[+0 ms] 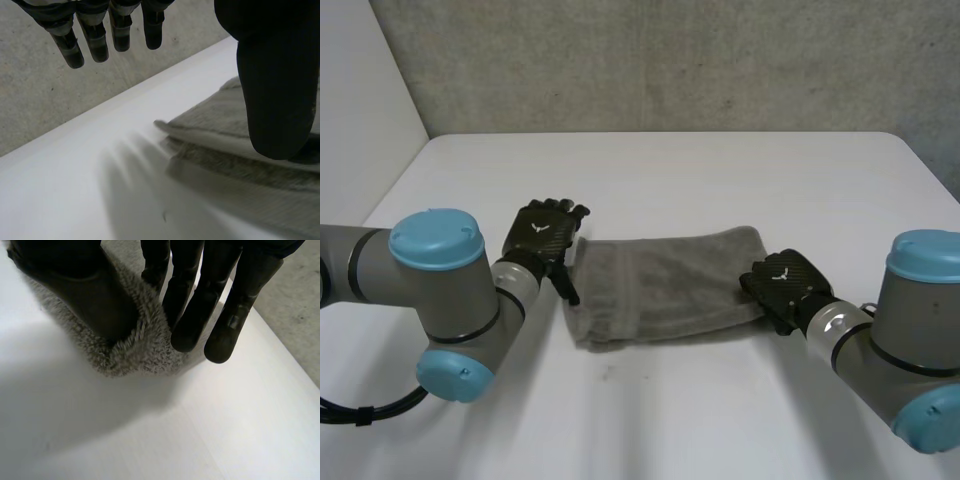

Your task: Fold the towel.

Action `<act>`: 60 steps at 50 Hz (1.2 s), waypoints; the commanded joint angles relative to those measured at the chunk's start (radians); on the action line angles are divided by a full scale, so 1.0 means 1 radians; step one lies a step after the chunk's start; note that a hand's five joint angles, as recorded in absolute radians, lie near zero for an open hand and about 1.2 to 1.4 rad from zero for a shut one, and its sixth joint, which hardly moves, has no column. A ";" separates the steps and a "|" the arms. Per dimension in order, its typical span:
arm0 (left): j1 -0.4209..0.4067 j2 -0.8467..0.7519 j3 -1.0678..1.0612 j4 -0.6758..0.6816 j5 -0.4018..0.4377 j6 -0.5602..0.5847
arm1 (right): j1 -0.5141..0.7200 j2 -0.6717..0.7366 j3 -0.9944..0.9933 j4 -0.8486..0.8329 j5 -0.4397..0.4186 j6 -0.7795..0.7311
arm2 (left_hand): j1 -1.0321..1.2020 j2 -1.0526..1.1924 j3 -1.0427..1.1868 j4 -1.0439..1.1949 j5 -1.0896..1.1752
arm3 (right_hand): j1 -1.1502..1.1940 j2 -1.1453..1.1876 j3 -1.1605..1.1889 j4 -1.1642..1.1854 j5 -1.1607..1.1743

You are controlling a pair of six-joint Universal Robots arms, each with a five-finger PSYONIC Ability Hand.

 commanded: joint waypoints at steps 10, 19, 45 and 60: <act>-0.018 0.161 -0.047 -0.029 0.007 -0.012 | -0.036 -0.125 0.023 0.020 0.005 -0.352 | 0.017 0.019 0.019 0.018 -0.008 | 0.193 0.175 0.156 0.145 0.139; 0.013 0.307 -0.037 -0.030 0.007 -0.009 | 0.392 0.046 -0.253 0.035 -0.020 -0.485 | 0.011 0.013 0.013 0.012 -0.014 | 0.193 0.175 0.156 0.145 0.139; -0.002 0.199 0.008 -0.018 0.013 -0.156 | 0.192 -0.110 -0.160 0.040 -0.140 0.201 | 0.026 0.027 0.028 0.027 0.001 | -1.029 -1.047 -1.066 -1.077 -1.083; -0.102 0.031 -0.017 -0.029 0.053 -0.299 | 0.092 0.092 -0.279 0.172 -0.172 0.510 | 0.031 0.033 0.034 0.033 0.007 | -1.029 -1.047 -1.066 -1.077 -1.083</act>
